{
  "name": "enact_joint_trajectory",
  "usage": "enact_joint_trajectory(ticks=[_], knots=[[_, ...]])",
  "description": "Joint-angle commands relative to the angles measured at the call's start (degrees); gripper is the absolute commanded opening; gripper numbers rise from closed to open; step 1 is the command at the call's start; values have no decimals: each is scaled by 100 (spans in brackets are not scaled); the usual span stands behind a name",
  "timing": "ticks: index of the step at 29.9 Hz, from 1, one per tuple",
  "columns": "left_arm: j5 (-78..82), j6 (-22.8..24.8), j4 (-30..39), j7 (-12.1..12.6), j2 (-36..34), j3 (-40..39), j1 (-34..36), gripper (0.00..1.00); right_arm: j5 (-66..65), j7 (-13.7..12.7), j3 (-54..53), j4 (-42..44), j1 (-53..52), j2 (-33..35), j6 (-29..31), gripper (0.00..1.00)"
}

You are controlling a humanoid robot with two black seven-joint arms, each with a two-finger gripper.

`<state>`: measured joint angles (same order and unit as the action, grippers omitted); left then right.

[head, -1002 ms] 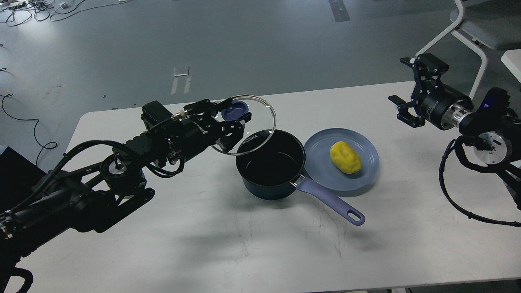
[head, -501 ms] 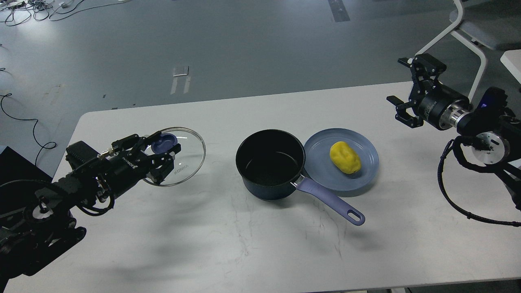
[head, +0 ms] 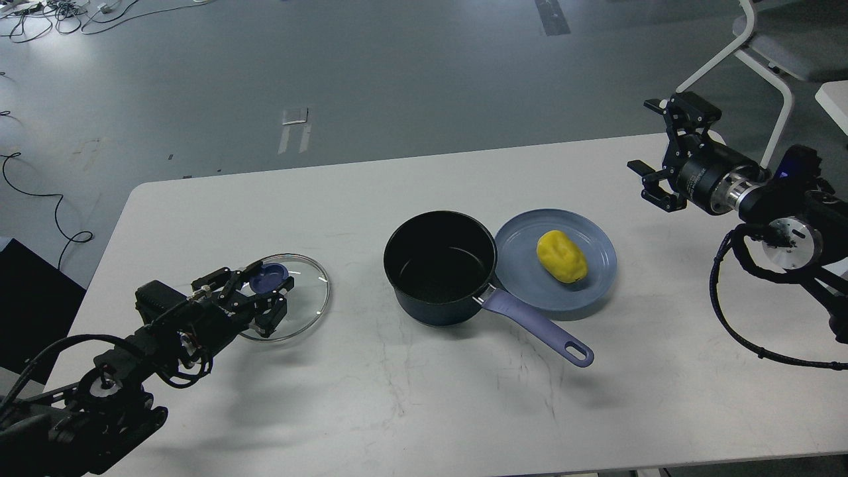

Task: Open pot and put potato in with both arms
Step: 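Lift the glass lid off the saucepan with the left gripper, then set the lid on the table beside the saucepan and release it, then grasp the yellow potato on the blue plate with the right gripper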

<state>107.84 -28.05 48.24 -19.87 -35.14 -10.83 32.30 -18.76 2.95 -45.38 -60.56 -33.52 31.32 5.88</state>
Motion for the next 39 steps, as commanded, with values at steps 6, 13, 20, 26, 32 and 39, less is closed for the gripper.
enact_joint_trajectory(ticks=[6, 13, 20, 26, 32, 39], knots=[[-158, 5, -8, -8, 60, 1, -13, 65, 4, 4, 12, 0, 13, -3, 1, 100], [-254, 5, -8, -184, 69, 1, -48, 84, 4, -5, 65, -17, 4, -3, 1, 100], [-692, 5, 1, -193, 60, -25, -4, 97, 13, -5, 56, -52, -14, 32, 10, 100], [-3091, 36, 703, -813, -159, -25, 1067, 98, -110, 4, 82, -88, -23, 50, 71, 100], [-4866, 1256, 1398, -813, -634, -226, 1982, 98, -2049, 582, 661, -421, -128, 85, 71, 100], [-8045, 2803, 1407, -417, -581, -824, 2325, 98, -5776, 1778, 1952, -123, -357, 199, -506, 92]])
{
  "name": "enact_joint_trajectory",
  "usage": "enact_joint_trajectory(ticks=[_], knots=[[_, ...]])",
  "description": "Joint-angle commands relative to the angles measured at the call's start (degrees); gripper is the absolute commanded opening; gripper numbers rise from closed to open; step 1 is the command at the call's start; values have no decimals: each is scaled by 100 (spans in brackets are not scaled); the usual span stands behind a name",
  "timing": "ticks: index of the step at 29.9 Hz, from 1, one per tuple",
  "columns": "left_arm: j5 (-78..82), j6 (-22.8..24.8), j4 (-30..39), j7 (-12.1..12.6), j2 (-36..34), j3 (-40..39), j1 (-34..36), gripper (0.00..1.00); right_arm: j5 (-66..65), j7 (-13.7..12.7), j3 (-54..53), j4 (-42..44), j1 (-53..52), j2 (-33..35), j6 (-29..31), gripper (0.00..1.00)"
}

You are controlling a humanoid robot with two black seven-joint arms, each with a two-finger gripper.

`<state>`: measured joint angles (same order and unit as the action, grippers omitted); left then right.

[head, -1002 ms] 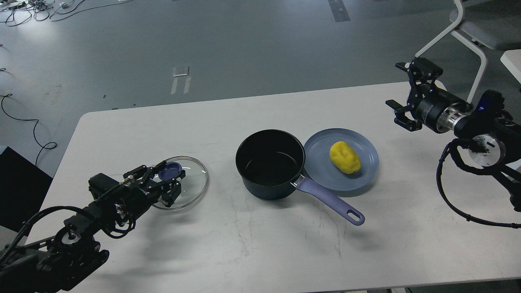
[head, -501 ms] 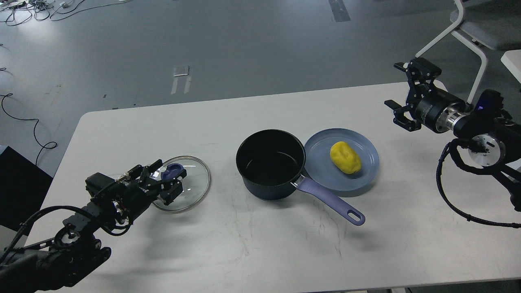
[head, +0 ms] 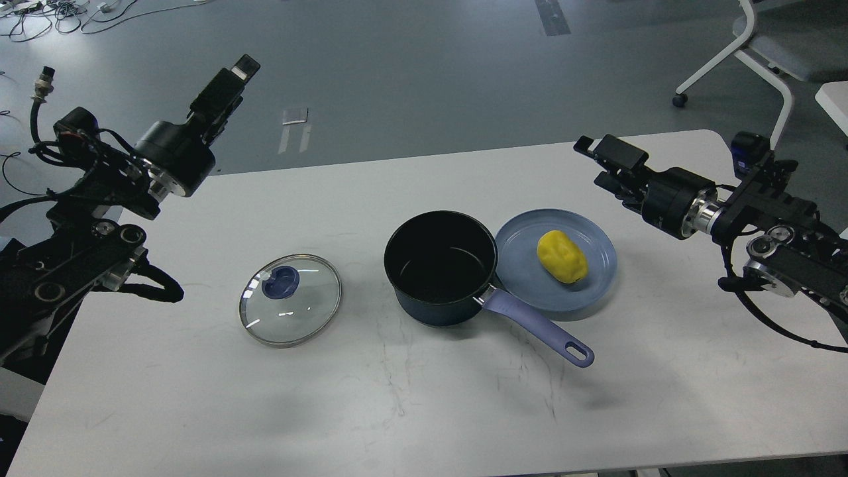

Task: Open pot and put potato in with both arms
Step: 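Grasp the yellow potato on the blue plate with the right gripper, then carry the potato over the saucepan and drop it inside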

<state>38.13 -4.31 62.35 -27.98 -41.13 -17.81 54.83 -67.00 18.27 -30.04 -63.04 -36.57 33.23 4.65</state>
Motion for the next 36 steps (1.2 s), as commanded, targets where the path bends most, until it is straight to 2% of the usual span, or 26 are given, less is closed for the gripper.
enact_joint_trajectory(ticks=[1, 2, 3, 4, 10, 16, 27, 29, 31, 33, 34, 36], knots=[[-1288, 475, -4, 599, 17, -144, 72, 98, -1112, 282, 515, 134, -61, 8, -533, 91], [-1612, 519, -4, 992, 26, -161, 72, 98, -1366, 326, 751, 168, -70, 8, -805, 91], [-1772, 519, -4, 1240, 26, -188, 72, 98, -1629, 344, 989, 204, -122, 8, -990, 90], [-1800, 519, -4, 1303, 26, -205, 72, 98, -1754, 344, 1087, 221, -183, 8, -1044, 90], [-1791, 510, -4, 1313, -1, -285, 63, 98, -1957, 335, 1773, 503, -693, -62, -1089, 80], [-1791, 510, 5, 1313, -62, -285, 55, 98, -2045, 335, 2334, 1011, -1053, -307, -1097, 80], [-1791, 422, 14, 1251, -36, -285, -7, 98, -2063, 353, 2995, 1118, -1133, -660, -1097, 79], [-1791, 387, 14, 1111, -45, -276, -16, 98, -2063, 440, 3082, 1144, -1133, -660, -1106, 69], [-1791, 361, 14, 962, -45, -276, -68, 98, -2071, 651, 3161, 1232, -1177, -668, -1115, 48], [-1791, 352, 14, 943, -36, -267, -77, 98, -2106, 783, 3179, 1346, -1186, -686, -1106, 40], [-1791, 343, 14, 943, -36, -258, -112, 98, -2133, 966, 3197, 1468, -1229, -686, -1106, 36], [-1791, 317, 14, 935, -18, -249, -147, 98, -2142, 973, 3206, 1557, -1282, -686, -1106, 27]])
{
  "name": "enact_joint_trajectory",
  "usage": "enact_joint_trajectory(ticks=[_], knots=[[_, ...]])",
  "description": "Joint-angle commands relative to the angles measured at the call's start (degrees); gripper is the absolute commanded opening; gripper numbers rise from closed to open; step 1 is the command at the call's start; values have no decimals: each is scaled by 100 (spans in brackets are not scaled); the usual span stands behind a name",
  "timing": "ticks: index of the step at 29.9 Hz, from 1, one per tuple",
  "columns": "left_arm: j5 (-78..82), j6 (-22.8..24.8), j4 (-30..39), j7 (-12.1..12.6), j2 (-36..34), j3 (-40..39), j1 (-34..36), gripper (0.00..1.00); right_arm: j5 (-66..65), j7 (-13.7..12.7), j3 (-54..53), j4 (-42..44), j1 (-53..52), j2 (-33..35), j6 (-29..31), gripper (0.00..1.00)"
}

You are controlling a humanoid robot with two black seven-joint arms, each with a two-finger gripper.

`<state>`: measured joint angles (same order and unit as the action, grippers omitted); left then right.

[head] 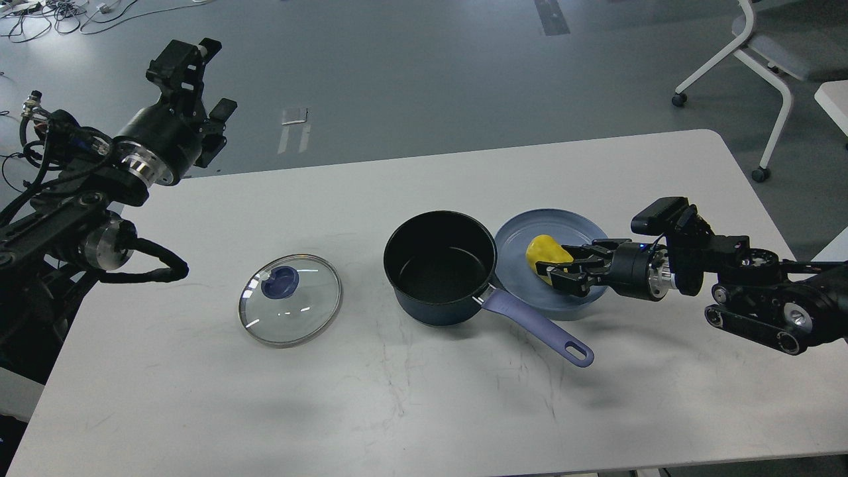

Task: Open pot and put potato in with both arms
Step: 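Carry the potato over the saucepan and drop it inside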

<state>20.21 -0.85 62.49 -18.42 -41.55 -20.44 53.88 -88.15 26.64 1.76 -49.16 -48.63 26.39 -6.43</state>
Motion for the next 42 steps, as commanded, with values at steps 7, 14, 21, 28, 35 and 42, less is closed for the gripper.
enact_joint_trajectory(ticks=[7, 14, 21, 28, 35, 42], knots=[[18, -73, 0, -21, 33, 57, -89, 98, 16, 136, -44, 135, -418, -107, -51, 12], [18, -73, 35, -21, 50, 49, -80, 98, 78, 136, -53, 82, -805, -553, -824, 12], [18, -91, 35, -21, 59, 57, -89, 98, 69, 136, 53, 345, -964, -1496, -992, 12], [18, -91, 35, -21, 7, 57, -97, 98, 104, 136, 317, 486, -964, -1839, -1019, 87], [9, -47, 35, -3, 7, 57, -106, 98, 446, 136, 317, 399, -920, -1698, -1010, 100], [-17, -363, -53, 23, 314, 66, -106, 98, 1860, 136, -77, 65, -981, -1698, -1036, 100]])
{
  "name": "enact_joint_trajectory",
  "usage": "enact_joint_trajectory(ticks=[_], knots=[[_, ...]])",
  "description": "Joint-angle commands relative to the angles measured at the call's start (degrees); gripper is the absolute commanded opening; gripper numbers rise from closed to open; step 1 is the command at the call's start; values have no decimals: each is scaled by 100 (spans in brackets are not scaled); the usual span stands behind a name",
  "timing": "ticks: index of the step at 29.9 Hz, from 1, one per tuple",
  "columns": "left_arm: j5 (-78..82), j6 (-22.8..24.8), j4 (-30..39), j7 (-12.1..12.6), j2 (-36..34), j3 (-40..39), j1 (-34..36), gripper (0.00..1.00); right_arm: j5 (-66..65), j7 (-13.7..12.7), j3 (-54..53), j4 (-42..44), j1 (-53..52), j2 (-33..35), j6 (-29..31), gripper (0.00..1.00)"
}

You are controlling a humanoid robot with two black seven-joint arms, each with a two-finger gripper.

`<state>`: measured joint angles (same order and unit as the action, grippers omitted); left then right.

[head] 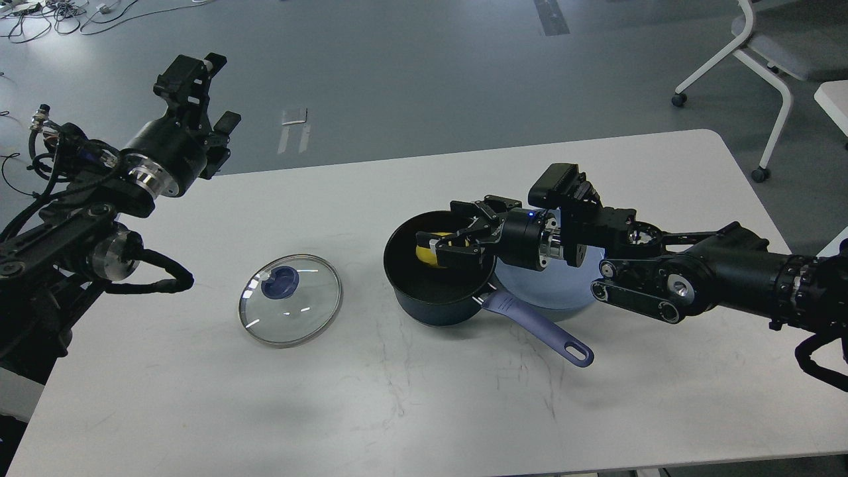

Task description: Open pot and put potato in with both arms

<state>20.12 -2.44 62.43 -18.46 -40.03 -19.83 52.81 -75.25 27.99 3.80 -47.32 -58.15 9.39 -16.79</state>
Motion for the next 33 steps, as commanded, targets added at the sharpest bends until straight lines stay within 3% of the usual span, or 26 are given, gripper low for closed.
enact_joint_trajectory(ticks=[1, 5, 6, 8, 10, 11, 12, 13, 16, 18, 19, 27, 33], knots=[[-34, -273, -38, 27, 197, 5, -8, 98, 1138, 1, -667, -241, -13, 10, 70, 100], [-210, 138, -3, 36, 320, -91, -104, 98, 3600, -48, -1478, -1015, 75, 256, 211, 100], [-454, 226, 6, 53, 425, -118, -113, 98, 4405, -344, -1740, -1181, 102, 334, 202, 100], [-798, 262, 6, 97, 505, -162, -113, 98, 5017, -671, -2031, -1236, 146, 362, 202, 100], [-1377, 288, 15, 394, 601, -188, -122, 98, 5860, -1424, -2689, -1245, 286, 449, 211, 100], [-1475, 297, 15, 518, 619, -188, -131, 98, 5994, -1637, -2840, -1253, 339, 484, 220, 100], [-1589, 323, 6, 728, 663, -197, -174, 98, 6161, -2022, -3076, -1262, 426, 563, 246, 100], [-1617, 341, 6, 800, 681, -206, -209, 98, 6206, -2200, -3166, -1262, 471, 590, 246, 100], [-1634, 446, 15, 880, 725, -328, -438, 98, 6303, -2780, -3465, -1332, 646, 678, 264, 100], [-1634, 700, 6, 888, 795, -600, -718, 98, 6548, -3412, -3737, -1455, 822, 800, 561, 100], [-1643, 762, 6, 897, 804, -662, -789, 98, 6558, -3528, -3790, -1456, 849, 836, 693, 100], [-1634, 1070, 6, 889, 769, -865, -1054, 98, 6567, -3590, -3984, -1394, 884, 1503, 2879, 100], [-1634, 1079, -3, 888, 883, -882, -1106, 98, 6540, -3564, -3993, -1148, 919, 1575, 3103, 100]])
